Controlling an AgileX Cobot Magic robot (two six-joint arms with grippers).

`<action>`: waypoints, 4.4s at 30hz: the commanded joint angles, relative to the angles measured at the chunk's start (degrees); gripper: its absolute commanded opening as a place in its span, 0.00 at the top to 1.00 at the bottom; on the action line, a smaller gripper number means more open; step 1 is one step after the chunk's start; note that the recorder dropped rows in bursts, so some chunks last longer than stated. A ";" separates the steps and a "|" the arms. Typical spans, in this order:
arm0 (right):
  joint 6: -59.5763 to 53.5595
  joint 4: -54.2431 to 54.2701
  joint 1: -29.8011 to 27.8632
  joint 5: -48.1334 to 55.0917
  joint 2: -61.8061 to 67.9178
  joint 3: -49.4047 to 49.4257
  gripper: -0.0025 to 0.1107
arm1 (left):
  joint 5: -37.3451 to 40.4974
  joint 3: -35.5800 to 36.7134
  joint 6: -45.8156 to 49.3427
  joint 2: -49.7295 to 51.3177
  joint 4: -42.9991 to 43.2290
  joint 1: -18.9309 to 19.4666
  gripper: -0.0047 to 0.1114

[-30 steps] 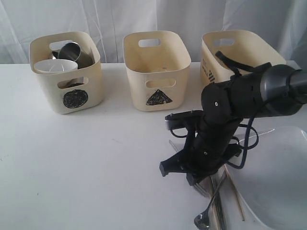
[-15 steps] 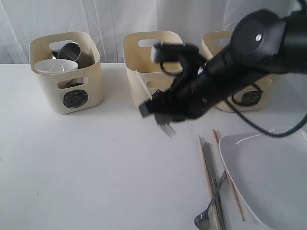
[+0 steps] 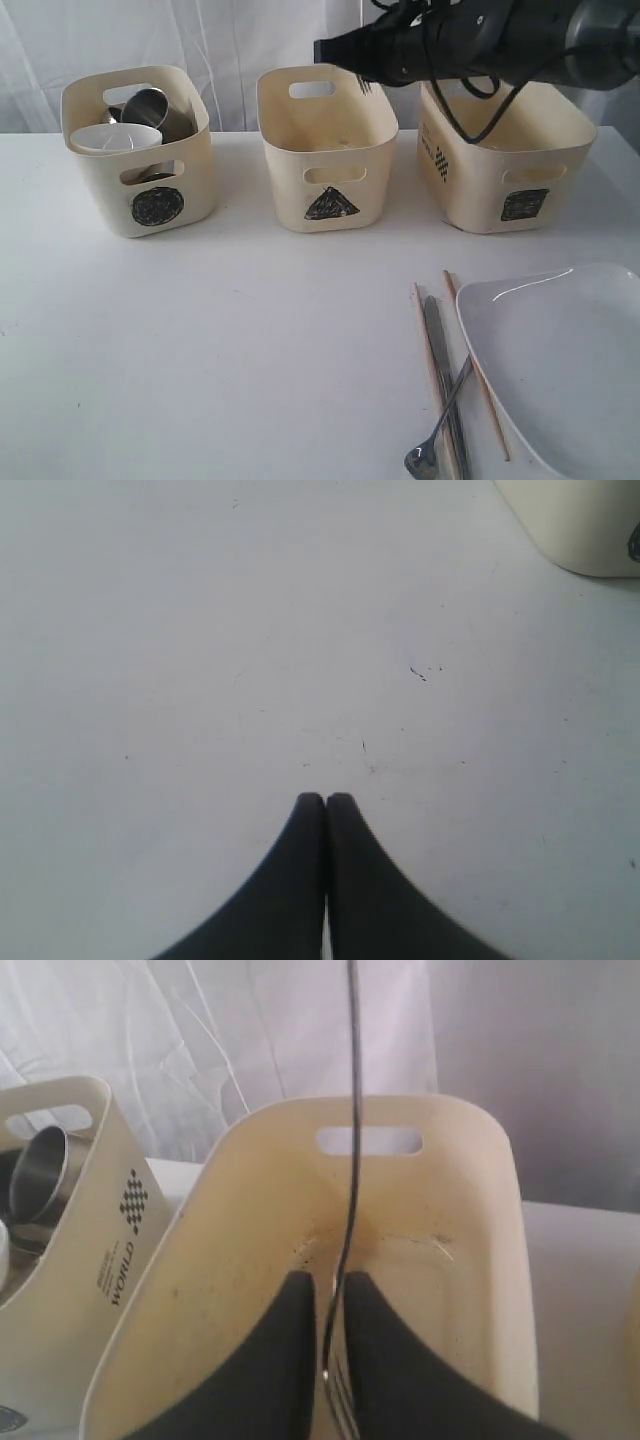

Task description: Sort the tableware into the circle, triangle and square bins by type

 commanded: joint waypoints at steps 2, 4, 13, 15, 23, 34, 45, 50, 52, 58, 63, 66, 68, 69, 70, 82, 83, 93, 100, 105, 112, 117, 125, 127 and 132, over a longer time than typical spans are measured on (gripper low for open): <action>-2.19 -0.51 -0.16 -1.27 1.62 -1.01 0.62 | 0.38 0.23 0.04 -0.28 -0.19 0.02 0.96; -2.19 -0.56 -0.27 0.58 0.47 -1.01 0.62 | 0.38 0.23 0.04 -0.28 -0.19 0.02 0.96; 1.90 -0.48 1.05 61.67 -11.15 4.83 0.83 | 0.38 0.23 0.04 -0.28 -0.19 0.02 0.96; 3.63 -0.48 2.51 62.58 -11.73 11.33 0.85 | 0.38 0.23 0.04 -0.28 -0.19 0.02 0.96; 13.45 -0.34 10.00 53.97 -16.55 33.47 0.85 | 0.38 0.23 0.04 -0.28 -0.19 0.02 0.96; 21.06 -3.59 10.68 32.66 -15.38 39.27 0.68 | 0.38 0.23 0.04 -0.28 -0.19 0.02 0.96; 32.12 -17.04 10.57 49.02 -17.60 36.65 0.60 | 0.38 0.23 0.04 -0.28 -0.19 0.02 0.96; 40.12 -22.64 10.57 45.94 -17.17 36.65 0.60 | 0.38 0.23 0.04 -0.28 -0.19 0.02 0.96; 40.30 -22.52 10.57 43.29 -16.30 36.65 0.60 | 0.38 0.23 0.04 -0.28 -0.19 0.02 0.96; 40.41 -22.64 10.57 36.96 -12.61 36.65 0.60 | 0.38 0.23 0.04 -0.28 -0.19 0.02 0.96; 40.41 -23.82 10.57 35.80 -10.18 36.65 0.60 | 0.38 0.23 0.04 -0.28 -0.19 0.02 0.96; 40.41 -24.19 10.57 34.74 -9.48 36.65 0.61 | 0.38 0.23 0.04 -0.28 -0.19 0.02 0.96; 40.41 -24.34 10.57 33.65 -8.99 36.65 0.65 | 0.38 0.23 0.04 -0.28 -0.19 0.02 0.96; 40.41 -24.34 10.57 33.19 -8.68 36.65 0.68 | 0.38 0.23 0.04 -0.28 -0.19 0.02 0.96; 40.50 -24.34 10.57 32.77 -8.45 36.65 0.71 | 0.38 0.23 0.04 -0.28 -0.19 0.02 0.96; 41.84 -23.56 10.57 32.32 -8.69 36.65 0.98 | 0.38 0.23 0.04 -0.28 -0.19 0.02 0.96; 41.84 -23.56 10.57 32.32 -9.25 36.65 0.98 | 0.38 0.23 0.04 -0.28 -0.19 0.02 0.96; 41.62 -23.94 10.57 29.54 -14.17 36.65 0.98 | 0.38 0.23 0.04 -0.28 -0.19 0.02 0.96; 33.74 -19.69 10.57 33.64 -15.85 34.07 0.98 | 0.38 0.23 0.04 -0.28 -0.19 0.02 0.96; 27.41 -17.73 10.57 40.00 -18.25 27.98 0.98 | 0.38 0.23 0.04 -0.28 -0.19 0.02 0.96; 21.48 -19.07 10.30 50.34 -15.56 14.33 0.98 | 0.38 0.23 0.04 -0.28 -0.19 0.02 0.96; 17.81 -18.93 7.04 55.67 -12.03 4.82 0.98 | 0.38 0.23 0.04 -0.28 -0.19 0.02 0.96; 10.89 -16.99 -0.99 62.34 -3.49 -10.90 0.98 | 0.38 0.23 0.04 -0.28 -0.19 0.02 0.96; 9.09 -14.90 -2.18 62.37 -0.18 -15.09 0.98 | 0.38 0.23 0.04 -0.28 -0.19 0.02 0.96; 5.62 -11.65 -3.24 61.97 7.81 -28.98 0.98 | 0.38 0.23 0.04 -0.28 -0.19 0.02 0.96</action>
